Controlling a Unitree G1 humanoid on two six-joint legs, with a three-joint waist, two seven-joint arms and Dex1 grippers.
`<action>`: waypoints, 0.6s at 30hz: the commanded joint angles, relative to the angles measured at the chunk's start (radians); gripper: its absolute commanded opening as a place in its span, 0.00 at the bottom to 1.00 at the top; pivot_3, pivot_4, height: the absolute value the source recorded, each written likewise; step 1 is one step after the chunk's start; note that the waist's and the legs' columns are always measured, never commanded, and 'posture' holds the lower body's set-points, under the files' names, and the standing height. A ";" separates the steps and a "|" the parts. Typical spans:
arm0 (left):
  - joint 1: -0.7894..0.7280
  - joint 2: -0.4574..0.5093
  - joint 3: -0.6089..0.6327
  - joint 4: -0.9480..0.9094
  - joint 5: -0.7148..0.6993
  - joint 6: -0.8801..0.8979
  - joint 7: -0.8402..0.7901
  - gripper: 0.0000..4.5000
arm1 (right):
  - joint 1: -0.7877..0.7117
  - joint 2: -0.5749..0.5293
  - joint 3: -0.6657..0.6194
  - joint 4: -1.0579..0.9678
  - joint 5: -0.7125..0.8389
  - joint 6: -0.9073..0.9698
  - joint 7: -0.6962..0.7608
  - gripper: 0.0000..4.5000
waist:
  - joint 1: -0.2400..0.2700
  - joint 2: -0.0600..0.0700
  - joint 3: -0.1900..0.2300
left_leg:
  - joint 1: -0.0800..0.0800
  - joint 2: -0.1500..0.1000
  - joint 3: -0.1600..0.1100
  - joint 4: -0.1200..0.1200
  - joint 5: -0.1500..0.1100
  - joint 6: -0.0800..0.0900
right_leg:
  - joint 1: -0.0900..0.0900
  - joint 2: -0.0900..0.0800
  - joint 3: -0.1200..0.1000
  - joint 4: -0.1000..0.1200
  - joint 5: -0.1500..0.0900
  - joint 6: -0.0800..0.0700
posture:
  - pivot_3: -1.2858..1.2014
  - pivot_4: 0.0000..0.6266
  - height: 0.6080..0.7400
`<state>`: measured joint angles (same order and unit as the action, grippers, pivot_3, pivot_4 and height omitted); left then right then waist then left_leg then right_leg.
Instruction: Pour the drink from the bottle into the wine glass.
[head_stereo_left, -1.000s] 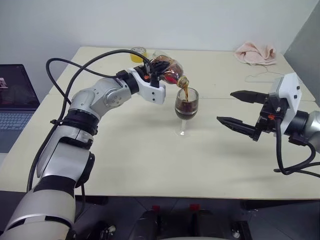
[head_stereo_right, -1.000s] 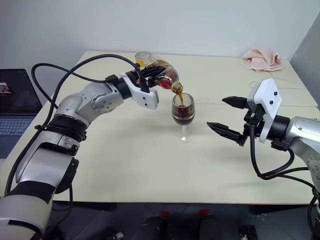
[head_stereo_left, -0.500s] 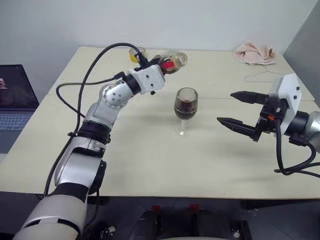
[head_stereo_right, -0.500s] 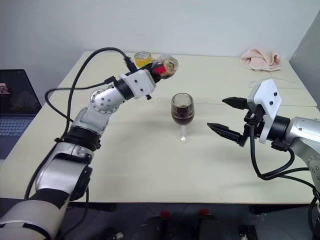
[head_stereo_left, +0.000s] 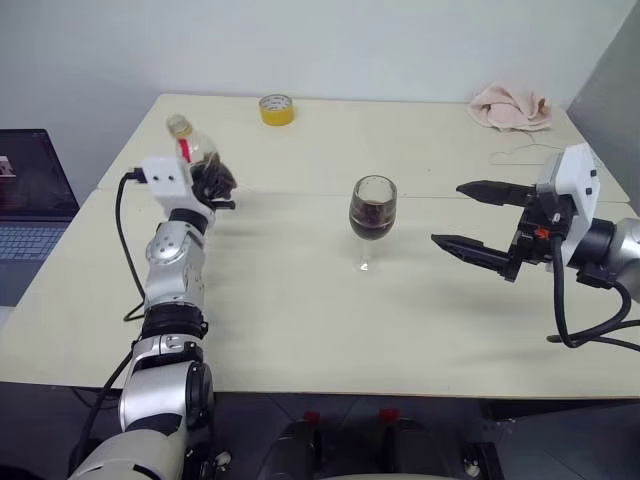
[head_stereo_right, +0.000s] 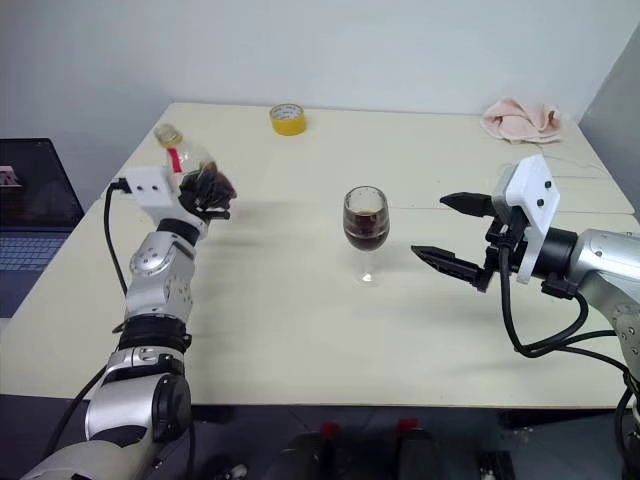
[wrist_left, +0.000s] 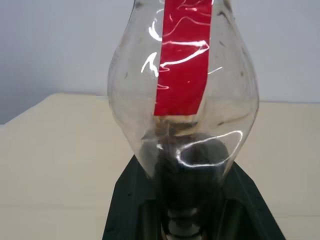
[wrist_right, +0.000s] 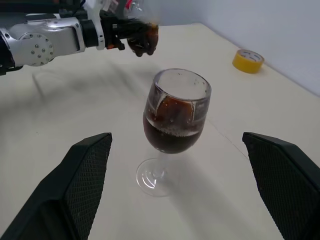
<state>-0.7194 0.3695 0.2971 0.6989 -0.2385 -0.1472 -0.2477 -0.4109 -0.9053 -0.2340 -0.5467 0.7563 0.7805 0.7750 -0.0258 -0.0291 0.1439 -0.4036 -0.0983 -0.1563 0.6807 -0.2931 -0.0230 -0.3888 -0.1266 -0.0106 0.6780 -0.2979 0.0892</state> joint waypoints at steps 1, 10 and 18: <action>0.012 0.007 0.004 0.014 0.029 -0.076 0.028 0.14 | -0.032 -0.014 0.002 0.003 0.003 -0.019 0.026 1.00 | 0.002 0.000 0.000 | 0.000 0.000 0.000 0.000 0.000 0.000 | 0.000 0.000 0.000 0.000 0.000 0.000 | 0.52 0.24 1.00; 0.008 0.010 0.010 0.146 0.040 -0.142 0.041 0.14 | -0.055 -0.016 0.017 0.017 -0.005 -0.035 0.064 1.00 | -0.001 0.000 0.000 | 0.000 0.000 0.001 0.000 0.000 0.000 | 0.000 -0.001 0.000 0.000 0.000 0.000 | 0.52 0.24 1.00; 0.011 -0.003 0.008 0.222 0.035 -0.165 0.034 0.60 | -0.059 -0.025 0.012 0.019 -0.007 -0.025 0.064 1.00 | -0.002 0.000 0.000 | 0.000 0.000 0.001 0.000 0.000 0.000 | 0.000 -0.001 0.000 0.000 0.000 0.000 | 0.52 0.24 1.00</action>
<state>-0.6974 0.3638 0.3004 0.9248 -0.2035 -0.2929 -0.2106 -0.4522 -0.9168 -0.2030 -0.5120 0.7478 0.7696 0.8369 -0.0280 -0.0293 0.1437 -0.4034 -0.0985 -0.1557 0.6803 -0.2932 -0.0230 -0.3892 -0.1273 -0.0102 0.6785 -0.2979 0.0892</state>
